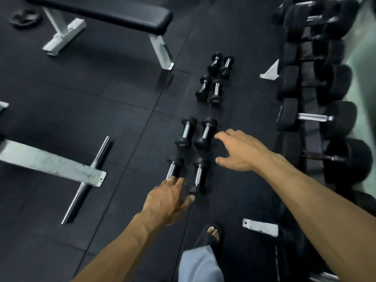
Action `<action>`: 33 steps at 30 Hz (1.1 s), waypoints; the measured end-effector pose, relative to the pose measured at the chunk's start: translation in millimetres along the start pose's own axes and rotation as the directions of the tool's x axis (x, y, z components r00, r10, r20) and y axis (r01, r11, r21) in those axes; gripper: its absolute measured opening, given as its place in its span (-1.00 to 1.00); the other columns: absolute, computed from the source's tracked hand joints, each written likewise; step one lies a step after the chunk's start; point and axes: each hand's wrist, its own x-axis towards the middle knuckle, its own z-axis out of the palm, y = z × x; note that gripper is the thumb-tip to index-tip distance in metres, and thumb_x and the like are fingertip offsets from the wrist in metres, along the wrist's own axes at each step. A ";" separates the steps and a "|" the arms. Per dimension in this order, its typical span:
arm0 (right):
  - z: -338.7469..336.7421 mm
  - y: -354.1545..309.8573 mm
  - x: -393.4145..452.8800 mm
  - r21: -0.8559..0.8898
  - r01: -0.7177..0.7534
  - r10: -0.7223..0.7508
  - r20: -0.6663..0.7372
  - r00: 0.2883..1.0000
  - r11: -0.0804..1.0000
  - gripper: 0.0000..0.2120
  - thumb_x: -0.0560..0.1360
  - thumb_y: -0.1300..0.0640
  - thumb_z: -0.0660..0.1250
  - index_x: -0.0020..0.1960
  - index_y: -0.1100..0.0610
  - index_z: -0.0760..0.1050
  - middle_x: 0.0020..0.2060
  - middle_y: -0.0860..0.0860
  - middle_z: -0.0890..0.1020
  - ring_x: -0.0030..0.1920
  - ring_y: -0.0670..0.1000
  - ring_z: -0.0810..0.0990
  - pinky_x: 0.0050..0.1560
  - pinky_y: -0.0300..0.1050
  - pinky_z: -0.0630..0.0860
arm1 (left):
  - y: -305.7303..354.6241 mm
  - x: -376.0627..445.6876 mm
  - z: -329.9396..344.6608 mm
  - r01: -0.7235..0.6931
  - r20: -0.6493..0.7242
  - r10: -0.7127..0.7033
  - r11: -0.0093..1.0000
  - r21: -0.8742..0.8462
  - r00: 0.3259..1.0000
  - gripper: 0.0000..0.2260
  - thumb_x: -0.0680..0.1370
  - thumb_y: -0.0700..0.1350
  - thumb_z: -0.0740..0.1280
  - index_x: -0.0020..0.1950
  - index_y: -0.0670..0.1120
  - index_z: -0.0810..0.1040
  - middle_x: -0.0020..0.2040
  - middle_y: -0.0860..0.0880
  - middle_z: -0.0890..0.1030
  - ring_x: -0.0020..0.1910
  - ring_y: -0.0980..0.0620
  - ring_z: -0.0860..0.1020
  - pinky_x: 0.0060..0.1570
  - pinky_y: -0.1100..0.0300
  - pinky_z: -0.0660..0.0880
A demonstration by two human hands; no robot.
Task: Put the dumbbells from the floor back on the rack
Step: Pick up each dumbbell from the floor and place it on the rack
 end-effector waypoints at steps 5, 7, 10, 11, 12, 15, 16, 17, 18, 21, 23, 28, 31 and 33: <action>54.5 32.7 93.9 0.019 0.046 -0.048 0.091 0.995 0.999 -0.37 0.48 -0.10 0.34 0.47 0.05 0.25 0.30 0.05 0.45 0.29 0.13 0.43 0.22 0.10 0.46 | -10.8 90.9 53.2 0.052 0.085 -0.047 0.997 -0.056 0.995 -0.56 0.59 0.22 0.15 0.35 -0.01 0.34 0.25 -0.02 0.43 0.23 -0.06 0.47 0.09 0.03 0.44; 89.8 48.3 127.3 0.019 0.059 -0.061 0.146 0.987 0.998 -0.35 0.48 -0.10 0.34 0.49 0.04 0.22 0.30 0.05 0.44 0.30 0.13 0.43 0.22 0.09 0.46 | -17.4 127.8 83.1 0.077 0.119 -0.067 0.993 -0.085 0.991 -0.57 0.59 0.21 0.14 0.35 -0.02 0.34 0.25 -0.03 0.43 0.24 -0.06 0.47 0.09 0.03 0.44; 147.4 66.0 174.4 0.036 0.051 -0.058 0.232 0.971 0.998 -0.34 0.49 -0.10 0.35 0.50 0.03 0.20 0.28 0.04 0.44 0.29 0.12 0.43 0.22 0.06 0.46 | -34.9 176.2 131.2 0.107 0.169 -0.086 0.986 -0.124 0.982 -0.57 0.59 0.22 0.14 0.34 0.00 0.33 0.24 -0.03 0.42 0.24 -0.05 0.46 0.12 0.03 0.45; 165.7 70.9 189.5 0.046 0.044 -0.054 0.252 0.966 0.998 -0.34 0.50 -0.11 0.35 0.50 0.02 0.20 0.27 0.03 0.44 0.29 0.12 0.44 0.21 0.06 0.46 | -41.4 190.1 148.4 0.117 0.177 -0.092 0.984 -0.136 0.980 -0.57 0.58 0.22 0.14 0.33 -0.01 0.33 0.24 -0.03 0.42 0.25 -0.05 0.46 0.13 0.02 0.46; 183.4 75.4 204.4 0.052 0.038 -0.050 0.268 0.962 0.998 -0.34 0.50 -0.11 0.35 0.51 0.03 0.20 0.27 0.03 0.45 0.28 0.12 0.44 0.21 0.05 0.46 | -48.4 203.9 166.3 0.122 0.182 -0.095 0.982 -0.145 0.979 -0.58 0.58 0.22 0.14 0.32 -0.01 0.34 0.24 -0.03 0.42 0.25 -0.05 0.46 0.14 0.02 0.47; 233.3 87.3 247.3 0.070 0.009 -0.030 0.301 0.953 0.998 -0.33 0.48 -0.10 0.37 0.50 0.02 0.21 0.26 0.04 0.45 0.27 0.13 0.46 0.20 0.06 0.46 | -67.9 242.4 216.7 0.158 0.214 -0.123 0.975 -0.156 0.969 -0.59 0.58 0.21 0.17 0.31 -0.01 0.35 0.24 -0.04 0.42 0.24 -0.06 0.46 0.14 0.02 0.45; 249.3 91.4 261.2 0.073 -0.002 -0.020 0.303 0.953 0.997 -0.33 0.48 -0.09 0.37 0.50 0.02 0.21 0.26 0.04 0.46 0.27 0.13 0.46 0.21 0.06 0.46 | -74.7 255.7 232.9 0.170 0.225 -0.132 0.973 -0.158 0.965 -0.59 0.57 0.21 0.17 0.31 -0.01 0.35 0.24 -0.04 0.42 0.25 -0.07 0.46 0.15 0.02 0.44; 265.2 95.0 274.4 0.075 -0.010 -0.014 0.303 0.953 0.997 -0.33 0.47 -0.09 0.38 0.50 0.02 0.21 0.26 0.04 0.46 0.27 0.13 0.46 0.21 0.07 0.46 | -81.9 269.3 248.6 0.177 0.233 -0.138 0.971 -0.158 0.963 -0.59 0.57 0.21 0.18 0.30 -0.01 0.36 0.24 -0.04 0.43 0.25 -0.07 0.46 0.16 0.02 0.43; 280.9 98.2 287.3 0.080 -0.016 -0.009 0.302 0.953 0.997 -0.32 0.47 -0.08 0.38 0.50 0.02 0.21 0.27 0.05 0.46 0.26 0.13 0.47 0.22 0.07 0.46 | -89.0 282.4 263.9 0.186 0.242 -0.144 0.969 -0.160 0.959 -0.59 0.57 0.20 0.18 0.30 -0.01 0.36 0.24 -0.04 0.42 0.26 -0.07 0.46 0.16 0.01 0.43; 324.3 109.9 321.7 0.086 -0.019 -0.007 0.285 0.959 0.996 -0.27 0.46 -0.06 0.41 0.52 0.02 0.16 0.28 0.06 0.46 0.25 0.14 0.49 0.21 0.09 0.47 | -106.7 318.4 307.8 0.177 0.260 -0.134 0.973 -0.149 0.956 -0.56 0.57 0.21 0.18 0.35 -0.02 0.33 0.29 -0.06 0.39 0.27 -0.08 0.43 0.18 0.01 0.44; 352.3 117.7 339.6 0.077 -0.015 -0.007 0.282 0.959 0.997 -0.26 0.46 -0.04 0.41 0.53 0.02 0.14 0.27 0.06 0.46 0.23 0.13 0.49 0.19 0.08 0.48 | -114.5 336.1 337.2 0.174 0.286 -0.130 0.976 -0.133 0.949 -0.55 0.57 0.22 0.17 0.33 -0.03 0.32 0.29 -0.07 0.37 0.28 -0.09 0.42 0.17 0.00 0.44; 406.3 134.1 371.5 0.074 -0.031 0.006 0.315 0.949 0.997 -0.22 0.44 -0.04 0.44 0.53 0.03 0.12 0.28 0.08 0.45 0.23 0.15 0.48 0.19 0.06 0.46 | -119.0 363.8 387.0 0.196 0.335 -0.138 0.970 -0.143 0.932 -0.54 0.55 0.25 0.21 0.28 -0.04 0.35 0.25 -0.10 0.38 0.24 -0.12 0.43 0.16 -0.04 0.45; 429.5 141.1 382.7 0.098 -0.050 0.016 0.318 0.948 0.994 -0.18 0.42 -0.03 0.46 0.54 0.04 0.10 0.25 0.09 0.46 0.21 0.15 0.49 0.16 0.03 0.45 | -119.8 378.3 401.9 0.259 0.340 -0.175 0.940 -0.220 0.924 -0.56 0.51 0.23 0.29 0.25 -0.02 0.39 0.19 -0.08 0.42 0.19 -0.11 0.48 0.15 -0.01 0.45; 442.6 142.8 388.2 0.118 -0.051 0.013 0.303 0.953 0.992 -0.19 0.41 -0.02 0.48 0.52 0.02 0.13 0.21 0.10 0.47 0.19 0.16 0.50 0.15 0.04 0.45 | -119.4 387.7 410.3 0.314 0.366 -0.201 0.908 -0.279 0.908 -0.54 0.47 0.18 0.34 0.27 -0.01 0.38 0.18 -0.08 0.48 0.16 -0.13 0.51 0.13 -0.01 0.46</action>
